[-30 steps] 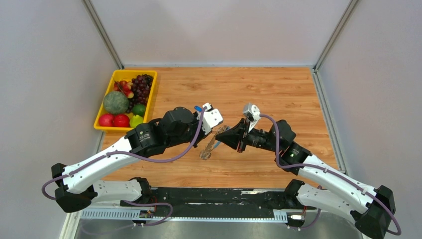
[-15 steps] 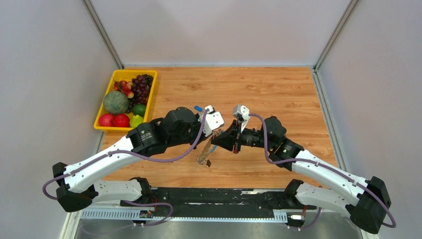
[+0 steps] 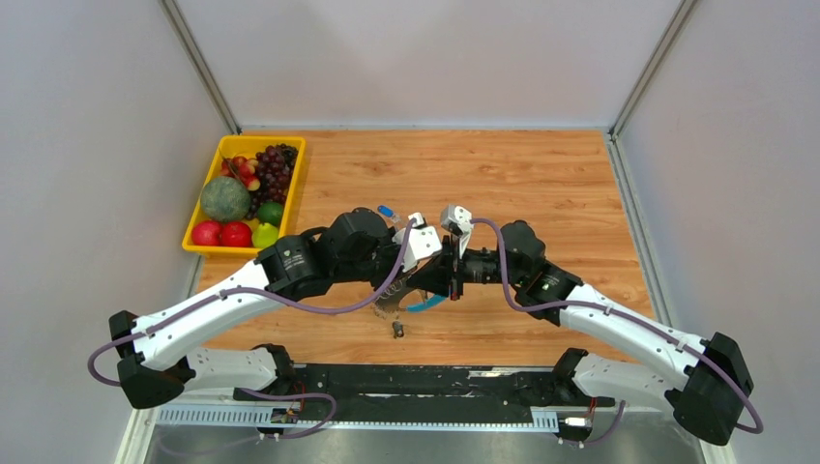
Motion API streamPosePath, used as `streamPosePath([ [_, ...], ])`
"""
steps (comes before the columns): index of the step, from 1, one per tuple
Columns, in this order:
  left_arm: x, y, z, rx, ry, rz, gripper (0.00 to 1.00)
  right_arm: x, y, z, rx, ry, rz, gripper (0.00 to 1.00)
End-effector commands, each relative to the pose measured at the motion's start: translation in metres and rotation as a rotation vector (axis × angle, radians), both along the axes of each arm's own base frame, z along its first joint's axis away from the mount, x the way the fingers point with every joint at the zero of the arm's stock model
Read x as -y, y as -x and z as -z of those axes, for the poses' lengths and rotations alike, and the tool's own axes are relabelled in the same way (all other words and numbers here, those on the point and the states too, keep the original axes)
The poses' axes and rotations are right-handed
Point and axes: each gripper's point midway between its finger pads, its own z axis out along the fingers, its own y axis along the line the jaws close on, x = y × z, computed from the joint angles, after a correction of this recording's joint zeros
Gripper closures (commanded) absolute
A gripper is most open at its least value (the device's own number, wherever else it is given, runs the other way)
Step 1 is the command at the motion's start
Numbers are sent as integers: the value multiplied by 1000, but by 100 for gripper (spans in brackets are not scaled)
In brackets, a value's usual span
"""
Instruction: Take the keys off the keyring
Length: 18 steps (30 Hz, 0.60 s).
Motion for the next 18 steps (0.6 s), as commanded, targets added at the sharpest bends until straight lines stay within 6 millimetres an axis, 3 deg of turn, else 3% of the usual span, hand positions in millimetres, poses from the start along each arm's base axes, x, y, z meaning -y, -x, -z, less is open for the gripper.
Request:
streamPosePath([
  [1,17,-9,-46,91,140,15,100,-2,9,-13,-1,-13,-57,100],
  [8,-3,-30,-53,146,128,-149,100,12,0,-3,5,10,20,98],
  [12,-8,-34,-48,131,85,-192,100,17,-7,3,28,32,66,79],
  [18,-10,-35,-40,85,17,-214,100,28,-12,1,110,33,125,68],
])
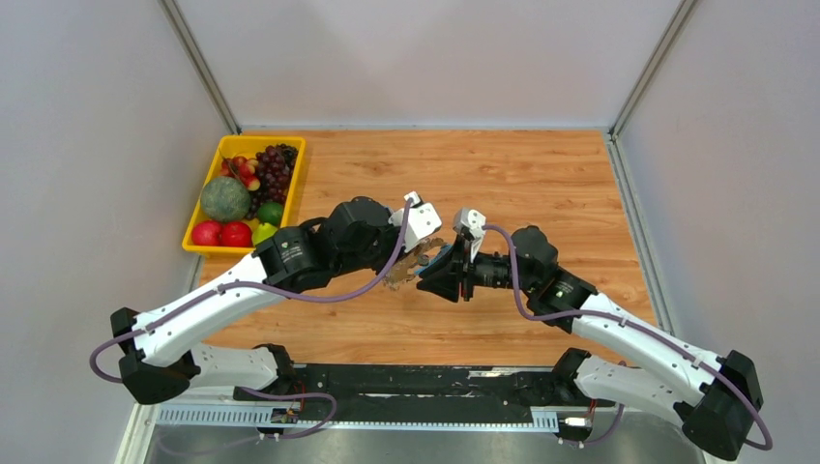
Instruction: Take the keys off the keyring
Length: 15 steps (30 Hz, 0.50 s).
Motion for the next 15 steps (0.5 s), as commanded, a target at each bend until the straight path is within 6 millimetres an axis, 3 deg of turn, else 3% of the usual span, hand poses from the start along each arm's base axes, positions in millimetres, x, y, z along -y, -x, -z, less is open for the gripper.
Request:
streamPosePath([
  [1,1,-4,-16,-8,25,-43,100,12,-6,-7,101,-10,58,67],
  [10,7,2,-17,-44,37,-15,100,37,-2,-42,326,-168,143,60],
  [15,10,5,-18,-63,50,-1,100,45,-6,-48,401,-259,211,51],
])
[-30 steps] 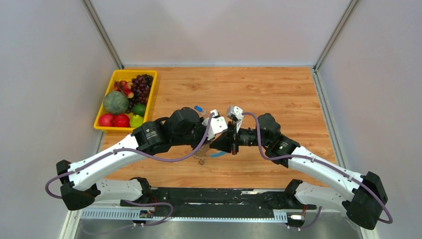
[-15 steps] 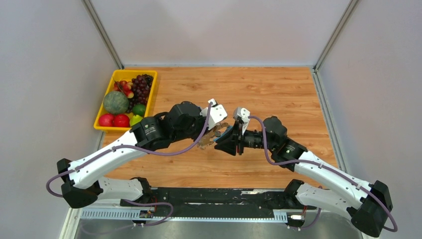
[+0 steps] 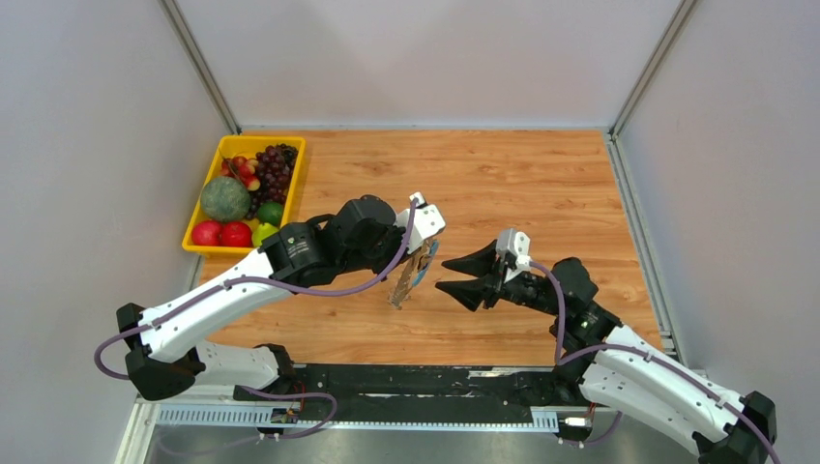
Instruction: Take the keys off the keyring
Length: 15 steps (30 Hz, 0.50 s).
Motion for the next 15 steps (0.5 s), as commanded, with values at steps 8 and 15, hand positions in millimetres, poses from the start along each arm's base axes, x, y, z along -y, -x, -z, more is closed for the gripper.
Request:
streamPosePath([
  [8,11,0,-28,13,100,5,100,-2,-7,-20,304,-141,78,53],
  [15,15,-1,-27,27,113,24,100,-16,-10,-17,390,-127,117,54],
])
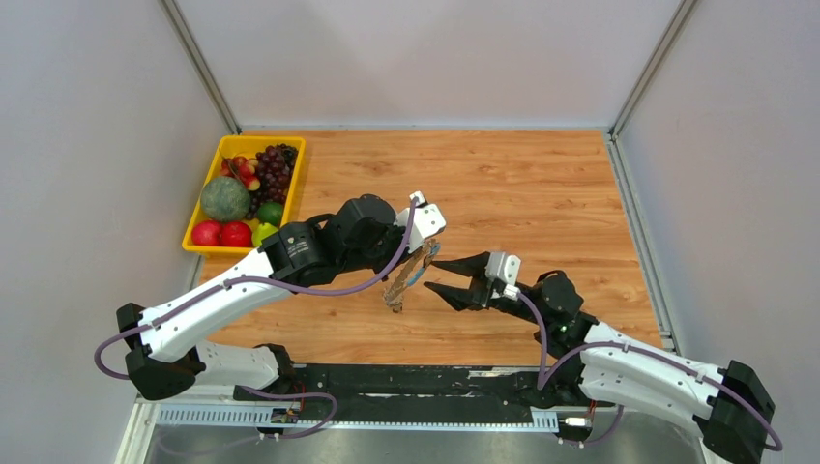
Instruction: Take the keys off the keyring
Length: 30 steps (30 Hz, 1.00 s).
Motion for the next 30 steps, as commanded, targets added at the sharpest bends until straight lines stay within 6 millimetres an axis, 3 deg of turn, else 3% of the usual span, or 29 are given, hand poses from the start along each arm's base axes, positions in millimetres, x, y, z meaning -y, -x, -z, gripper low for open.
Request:
streamPosePath([
  [1,12,-3,-24,40,93,14,100,-4,-6,-21,131,-45,71,54],
  [11,16,4,-27,27,117,61,100,-10,-25,-20,120,-39,175,53],
  [20,18,9,-27,12,120,85,100,-10,-27,-24,133,-51,184,54],
  [25,19,11,-27,5,124,94,100,-13,-26,-22,136,-39,174,63],
  [30,21,14,-28,-7,134,114,100,-14,-22,-23,141,-47,151,65],
])
